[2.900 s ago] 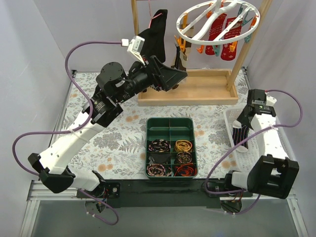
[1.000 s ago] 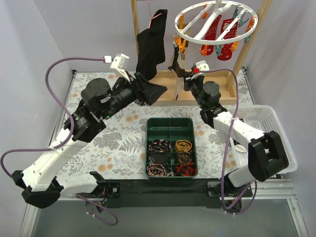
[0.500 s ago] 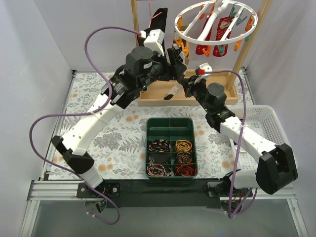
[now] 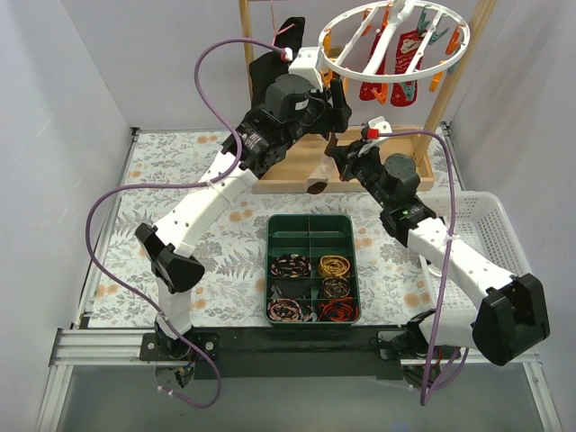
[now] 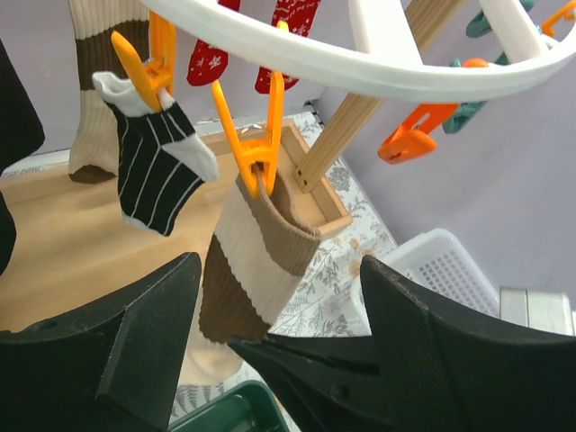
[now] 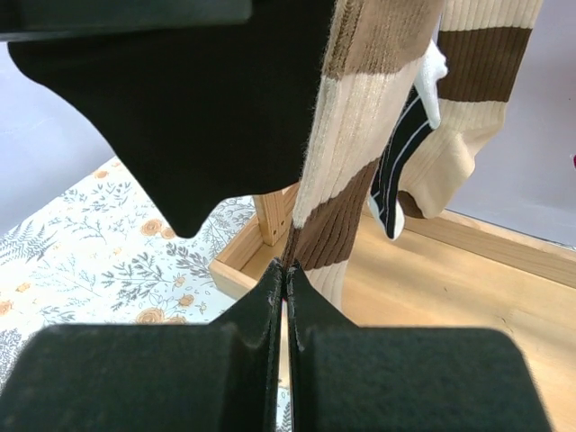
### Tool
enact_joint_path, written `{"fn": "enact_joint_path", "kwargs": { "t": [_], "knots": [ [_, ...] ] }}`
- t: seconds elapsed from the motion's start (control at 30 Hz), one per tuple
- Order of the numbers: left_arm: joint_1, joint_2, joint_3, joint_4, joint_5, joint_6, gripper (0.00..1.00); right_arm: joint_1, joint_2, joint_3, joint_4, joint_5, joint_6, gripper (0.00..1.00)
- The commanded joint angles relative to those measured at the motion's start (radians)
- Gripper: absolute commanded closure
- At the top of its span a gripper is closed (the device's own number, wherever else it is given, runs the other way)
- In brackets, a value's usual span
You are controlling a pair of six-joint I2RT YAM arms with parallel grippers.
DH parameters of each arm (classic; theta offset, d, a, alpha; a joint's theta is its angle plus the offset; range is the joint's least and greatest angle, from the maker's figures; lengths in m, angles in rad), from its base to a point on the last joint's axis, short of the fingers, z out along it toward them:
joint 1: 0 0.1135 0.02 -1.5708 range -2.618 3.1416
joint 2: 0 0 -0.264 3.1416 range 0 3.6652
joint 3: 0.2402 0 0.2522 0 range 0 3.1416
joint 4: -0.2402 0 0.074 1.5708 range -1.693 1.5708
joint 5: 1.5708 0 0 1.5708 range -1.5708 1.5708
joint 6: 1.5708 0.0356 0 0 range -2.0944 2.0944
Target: Remove the socks clipped to the hanger
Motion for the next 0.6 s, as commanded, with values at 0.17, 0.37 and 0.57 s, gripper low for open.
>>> {"fn": "enact_joint_path", "kwargs": {
  "t": [0.17, 0.37, 0.57],
  "knots": [
    [0.063, 0.026, 0.057, 0.08, 0.053, -0.029, 0.37, 0.005, -0.058, -0.02, 0.011, -0.015, 0.001, 0.99],
    [0.068, 0.033, 0.037, 0.178, 0.108, -0.043, 0.4, 0.005, -0.061, -0.02, 0.006, -0.023, 0.007, 0.99],
    [0.066, 0.068, 0.048, 0.215, 0.129, -0.067, 0.4, 0.005, -0.062, -0.02, 0.002, -0.033, 0.012, 0.99]
  ]
}}
